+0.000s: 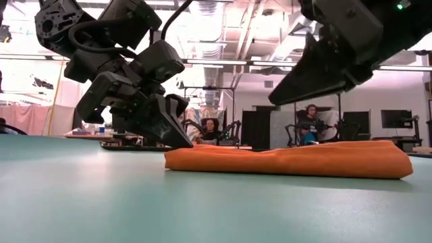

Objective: Roll towel into tight, uniform cylinder
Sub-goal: Roll the orange towel

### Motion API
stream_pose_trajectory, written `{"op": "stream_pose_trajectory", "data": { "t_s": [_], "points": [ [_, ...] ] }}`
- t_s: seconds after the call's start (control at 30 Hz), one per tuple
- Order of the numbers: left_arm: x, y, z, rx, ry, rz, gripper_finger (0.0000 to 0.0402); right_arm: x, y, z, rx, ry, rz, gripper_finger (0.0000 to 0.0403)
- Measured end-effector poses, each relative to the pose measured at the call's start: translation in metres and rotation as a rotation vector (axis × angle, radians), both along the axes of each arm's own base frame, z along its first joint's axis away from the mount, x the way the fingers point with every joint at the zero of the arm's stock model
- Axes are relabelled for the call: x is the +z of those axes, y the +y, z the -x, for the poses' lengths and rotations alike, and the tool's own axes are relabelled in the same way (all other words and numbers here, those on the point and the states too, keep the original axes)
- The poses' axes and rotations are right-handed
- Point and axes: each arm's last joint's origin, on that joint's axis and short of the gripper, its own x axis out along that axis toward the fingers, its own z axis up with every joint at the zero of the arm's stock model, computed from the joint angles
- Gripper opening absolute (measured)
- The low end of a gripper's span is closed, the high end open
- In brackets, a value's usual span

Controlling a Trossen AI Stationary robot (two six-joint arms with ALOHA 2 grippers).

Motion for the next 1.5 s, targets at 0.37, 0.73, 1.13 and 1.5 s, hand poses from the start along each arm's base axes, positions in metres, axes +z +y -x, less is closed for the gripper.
{"op": "stream_pose_trajectory", "data": {
  "t_s": [0.37,0.73,1.13,1.5],
  "points": [
    [-0.002,0.000,0.001,0.003,0.023,-0.008,0.0000,-0.056,0.009,0.014,-0.117,0.117,-0.067,0.0087],
    [0.003,0.000,0.004,0.043,0.013,-0.016,0.0000,-0.057,0.014,0.021,-0.149,0.116,-0.103,0.0086],
    [0.011,-0.011,-0.007,-0.004,-0.300,0.004,0.0000,-0.057,0.014,0.020,-0.138,0.130,-0.089,0.0086],
    [-0.038,-0.007,-0.018,0.052,-0.123,0.041,0.0000,-0.055,0.014,0.020,-0.137,0.123,-0.055,0.0086]
  ]
}}
